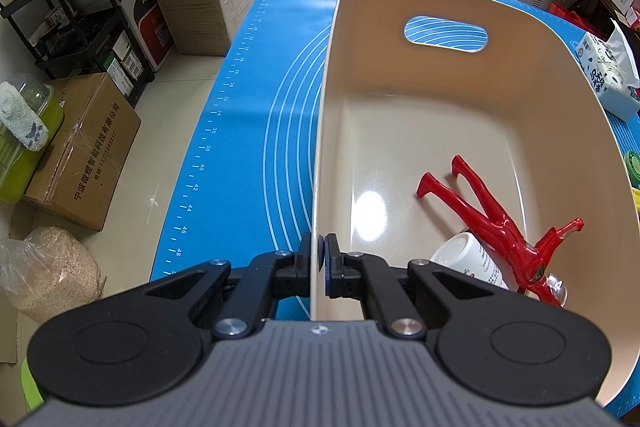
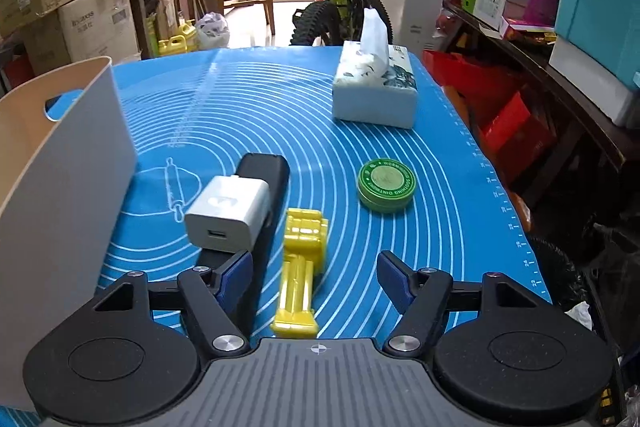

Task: Organize rigid objects
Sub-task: 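Move the right tool to the yellow plastic toy and grasp it, then lift the yellow toy with the right tool and lower it into the bin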

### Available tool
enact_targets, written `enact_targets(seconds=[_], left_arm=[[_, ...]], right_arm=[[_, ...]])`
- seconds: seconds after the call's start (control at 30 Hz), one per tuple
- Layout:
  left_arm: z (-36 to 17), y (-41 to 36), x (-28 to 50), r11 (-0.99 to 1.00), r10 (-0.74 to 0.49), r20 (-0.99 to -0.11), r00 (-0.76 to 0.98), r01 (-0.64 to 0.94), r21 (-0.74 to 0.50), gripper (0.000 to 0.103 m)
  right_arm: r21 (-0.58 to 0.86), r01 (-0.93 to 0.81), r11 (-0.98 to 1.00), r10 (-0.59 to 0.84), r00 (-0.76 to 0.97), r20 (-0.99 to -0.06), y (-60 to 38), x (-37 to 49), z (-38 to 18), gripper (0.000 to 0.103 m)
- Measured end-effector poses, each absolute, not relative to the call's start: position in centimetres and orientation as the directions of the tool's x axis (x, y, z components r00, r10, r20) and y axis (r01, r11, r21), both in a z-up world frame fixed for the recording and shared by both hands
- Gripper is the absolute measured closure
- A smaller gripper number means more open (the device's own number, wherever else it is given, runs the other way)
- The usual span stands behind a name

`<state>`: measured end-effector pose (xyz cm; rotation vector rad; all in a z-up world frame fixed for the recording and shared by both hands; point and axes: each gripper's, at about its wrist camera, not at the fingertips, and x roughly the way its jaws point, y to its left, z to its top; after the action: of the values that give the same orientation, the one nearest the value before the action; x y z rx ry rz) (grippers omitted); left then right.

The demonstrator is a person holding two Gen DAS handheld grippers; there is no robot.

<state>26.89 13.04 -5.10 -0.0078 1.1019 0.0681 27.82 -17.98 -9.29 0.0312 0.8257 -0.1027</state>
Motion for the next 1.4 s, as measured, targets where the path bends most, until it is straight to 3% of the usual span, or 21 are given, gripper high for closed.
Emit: enact_targets(seconds=[0.3,0.5,1.03,1.4], left_arm=[[-5.0,13.1,26.9,0.998,0.054,-0.891,0.450,-0.058,0.031,0.097],[-4.9,13.1,26.9,0.998,0.056,-0.891,0.450,-0.058,0.033,0.097],[-4.9,13.3,26.9,0.998,0.058,-0.892,0.449,-0.059,0.035,0.097],[-4.9,13.3,27.0,0.998,0.059,-0.892,0.449,-0.059,0.036,0.097]], right_arm=[[-0.016,0.120,0.993,-0.091,0.651,-0.753,-17.7,29.4,-11.4,0.042],[-0.015,0.103,0.995,-0.079,0.650,-0.756,-17.1,29.8,-12.5,0.070],[0.024,0.151,0.988,-0.093,0.718,-0.690,-18.5,27.8,-10.1,0.070],[0.054,0.091,0.994,-0.043,0.811,-0.583,-16.6,27.0,-4.5,0.070]])
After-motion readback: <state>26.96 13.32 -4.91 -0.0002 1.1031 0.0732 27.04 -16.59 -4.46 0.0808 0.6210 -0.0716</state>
